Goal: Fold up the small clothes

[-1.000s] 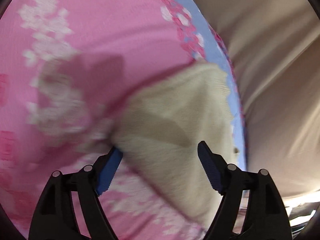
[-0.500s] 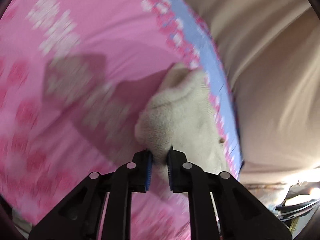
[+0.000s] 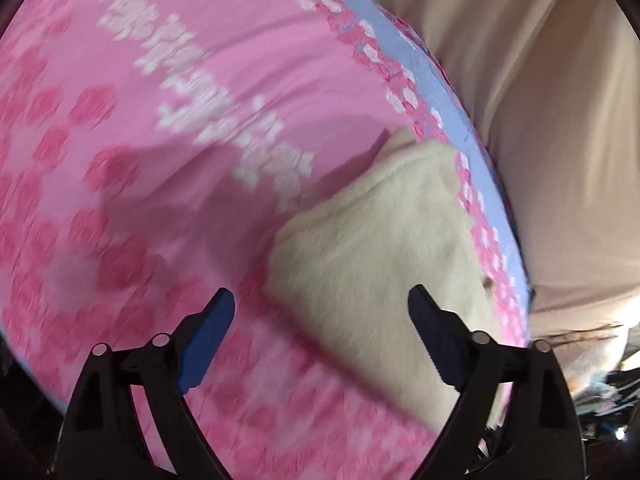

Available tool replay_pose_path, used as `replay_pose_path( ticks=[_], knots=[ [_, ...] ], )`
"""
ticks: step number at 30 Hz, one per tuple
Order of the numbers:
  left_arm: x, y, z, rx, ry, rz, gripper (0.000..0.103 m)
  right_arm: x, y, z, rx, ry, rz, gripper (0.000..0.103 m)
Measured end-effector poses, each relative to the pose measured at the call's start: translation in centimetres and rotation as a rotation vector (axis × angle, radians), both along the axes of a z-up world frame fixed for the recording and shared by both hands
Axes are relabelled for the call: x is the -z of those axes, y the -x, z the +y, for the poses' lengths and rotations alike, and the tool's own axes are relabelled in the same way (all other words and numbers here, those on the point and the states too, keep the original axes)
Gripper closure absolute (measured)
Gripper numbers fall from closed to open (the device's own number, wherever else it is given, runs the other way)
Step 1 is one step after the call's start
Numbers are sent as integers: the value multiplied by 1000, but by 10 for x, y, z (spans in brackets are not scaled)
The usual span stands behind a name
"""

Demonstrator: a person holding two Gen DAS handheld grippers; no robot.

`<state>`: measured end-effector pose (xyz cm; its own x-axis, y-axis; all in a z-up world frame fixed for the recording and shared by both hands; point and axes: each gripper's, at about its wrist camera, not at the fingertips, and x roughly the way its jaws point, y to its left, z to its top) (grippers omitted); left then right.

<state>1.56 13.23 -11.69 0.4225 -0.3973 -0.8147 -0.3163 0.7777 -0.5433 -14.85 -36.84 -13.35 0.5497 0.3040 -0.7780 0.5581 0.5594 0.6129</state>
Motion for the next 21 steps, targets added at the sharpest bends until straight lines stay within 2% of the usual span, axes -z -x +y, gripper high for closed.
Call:
replay_pose_path(
  ticks=[2, 3, 4, 5, 6, 8, 11, 12, 14, 15, 17, 19, 20, 21],
  knots=[
    [14, -16, -6, -7, 42, 25, 18, 5, 1, -1, 13, -21, -5, 63],
    [25, -24, -6, -37, 44, 59, 27, 6, 2, -2, 19, -26, -6, 63],
    [26, -26, -4, -71, 55, 55, 27, 6, 4, -2, 27, -27, -13, 67],
    [21, -29, -1, -90, 74, 24, 78, 1, 5, -1, 29, -26, -27, 71],
    [19, -34, 1, -67, 137, 35, 89, -6, 6, -1, 28, -25, -47, 76],
    [3, -27, 13, -98, 207, 13, 90, -25, 8, -1, 20, -12, -84, 78],
    [-23, -4, 25, -60, 219, 3, 90, -53, 9, -1, -29, 29, -101, 78],
    [-26, 5, 29, -45, 196, 20, 90, -56, 10, -1, -50, 49, -86, 78],
    [-16, 17, 32, -40, 156, 68, 89, -43, 10, -1, -92, 79, -17, 77],
    [-1, 23, 33, -45, 137, 109, 89, -30, 11, -1, -108, 83, 25, 74],
    [27, 26, 34, -77, 164, 158, 87, -3, 15, -5, -96, 87, 125, 69],
    [28, 22, 30, -82, 151, 144, 83, -9, 25, -10, -26, 73, 98, 64],
    [20, 18, 27, -60, 121, 119, 83, -21, 28, -13, 11, 117, 87, 63],
    [11, 17, 24, -40, 100, 100, 77, -33, 29, -16, 33, 169, 85, 60]
  ],
)
